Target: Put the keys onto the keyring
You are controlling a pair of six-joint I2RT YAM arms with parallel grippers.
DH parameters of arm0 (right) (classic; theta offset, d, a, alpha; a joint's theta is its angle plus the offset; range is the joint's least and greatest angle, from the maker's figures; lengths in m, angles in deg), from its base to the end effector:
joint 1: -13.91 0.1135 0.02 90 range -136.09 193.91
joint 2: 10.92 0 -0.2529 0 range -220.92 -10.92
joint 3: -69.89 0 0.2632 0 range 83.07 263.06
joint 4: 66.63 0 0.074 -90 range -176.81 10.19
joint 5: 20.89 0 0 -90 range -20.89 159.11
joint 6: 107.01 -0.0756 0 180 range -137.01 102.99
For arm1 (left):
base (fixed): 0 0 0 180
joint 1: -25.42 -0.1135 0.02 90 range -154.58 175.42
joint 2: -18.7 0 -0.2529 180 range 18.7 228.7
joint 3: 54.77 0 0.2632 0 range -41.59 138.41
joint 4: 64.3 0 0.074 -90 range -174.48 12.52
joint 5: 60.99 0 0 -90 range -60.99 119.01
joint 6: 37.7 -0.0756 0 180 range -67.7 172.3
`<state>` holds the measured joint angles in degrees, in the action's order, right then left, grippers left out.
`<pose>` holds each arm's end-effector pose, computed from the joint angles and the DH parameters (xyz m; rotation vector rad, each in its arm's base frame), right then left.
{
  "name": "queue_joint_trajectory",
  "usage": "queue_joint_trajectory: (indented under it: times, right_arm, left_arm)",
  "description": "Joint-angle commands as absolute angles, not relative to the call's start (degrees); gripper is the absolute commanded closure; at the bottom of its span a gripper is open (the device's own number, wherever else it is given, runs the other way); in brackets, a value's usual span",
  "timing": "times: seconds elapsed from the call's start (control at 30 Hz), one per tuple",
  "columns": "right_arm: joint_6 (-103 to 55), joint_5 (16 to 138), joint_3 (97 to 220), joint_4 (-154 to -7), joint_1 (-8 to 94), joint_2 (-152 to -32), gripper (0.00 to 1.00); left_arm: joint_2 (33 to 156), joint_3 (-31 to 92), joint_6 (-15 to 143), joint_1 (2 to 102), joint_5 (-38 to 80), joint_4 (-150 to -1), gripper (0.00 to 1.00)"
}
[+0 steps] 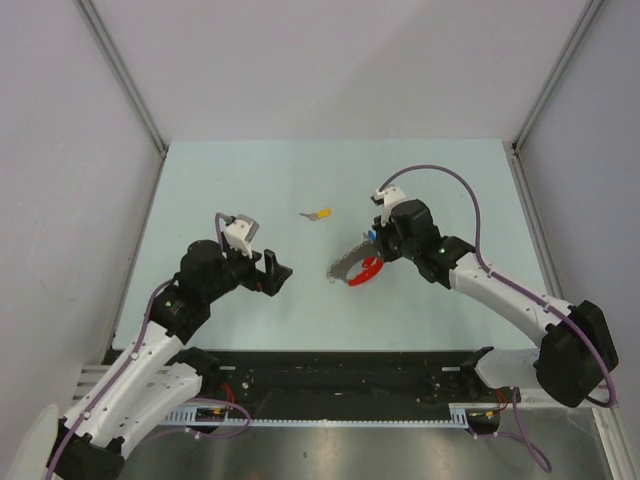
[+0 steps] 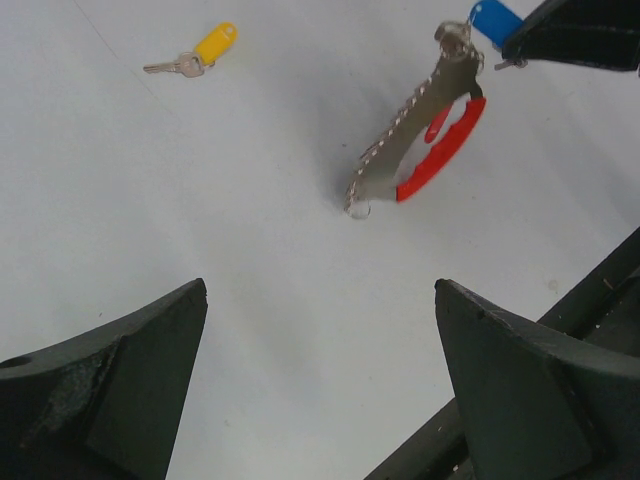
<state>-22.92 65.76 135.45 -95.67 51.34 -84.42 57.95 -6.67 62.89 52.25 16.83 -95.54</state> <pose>0.2633 0.1960 0.2297 -0.5763 2.1623 0.3513 0.1900 -0.1140 0.2577 0.4243 1.9617 -0.6323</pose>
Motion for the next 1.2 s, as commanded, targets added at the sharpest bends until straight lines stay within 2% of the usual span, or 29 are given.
queue_joint_trajectory:
  times: [0.0, 0.17, 0.3, 0.63, 0.77, 0.87, 0.9, 0.97, 1.0, 1.07, 1.1, 1.17]
  right_arm:
    - [-21.6, 67.2, 139.0, -89.1, 47.9, -82.9, 1.00]
    - [-24.0, 68.4, 138.7, -94.7, 47.5, -87.7, 1.00]
    - [-28.4, 68.4, 133.4, -94.6, 46.3, -89.6, 1.00]
    - [-37.1, 71.7, 122.5, -97.6, 37.9, -85.0, 1.00]
    - [-36.8, 72.6, 121.6, -101.2, 38.1, -82.9, 1.00]
    - [-36.3, 71.4, 121.6, -102.9, 38.0, -82.0, 0.91]
    - [-36.4, 71.0, 121.6, -103.3, 38.1, -81.4, 0.80]
    - [-36.7, 69.2, 121.5, -103.8, 38.1, -79.7, 0.72]
    - [-37.0, 69.1, 121.6, -103.9, 38.0, -77.6, 0.65]
    - [-37.2, 65.7, 121.5, -104.4, 37.6, -74.7, 0.56]
    - [-37.5, 65.3, 121.5, -104.4, 37.1, -71.8, 0.48]
    - [-37.7, 63.8, 121.6, -104.9, 36.5, -68.5, 0.41]
  left_arm:
    - [56.7, -5.6, 63.4, 51.7, 17.3, -95.0, 0.00]
    - [56.2, -5.7, 63.3, 51.8, 17.6, -95.1, 0.00]
    - [55.6, -5.7, 63.3, 51.7, 17.8, -95.1, 0.00]
    - [54.1, -6.2, 63.4, 51.7, 18.4, -95.0, 0.00]
    - [53.9, -6.3, 63.5, 51.7, 18.3, -95.1, 0.00]
    - [53.6, -6.3, 63.5, 51.7, 18.6, -95.0, 0.00]
    - [53.3, -6.3, 63.5, 51.6, 18.8, -95.0, 0.00]
    - [53.1, -6.3, 63.6, 51.7, 19.8, -95.1, 0.00]
    - [52.6, -6.3, 63.7, 51.6, 20.2, -95.2, 0.00]
    - [52.0, -6.4, 64.2, 51.7, 21.8, -95.0, 0.00]
    - [51.3, -6.4, 64.4, 51.7, 22.5, -94.8, 0.00]
    - [50.4, -6.4, 64.7, 51.7, 23.9, -94.3, 0.00]
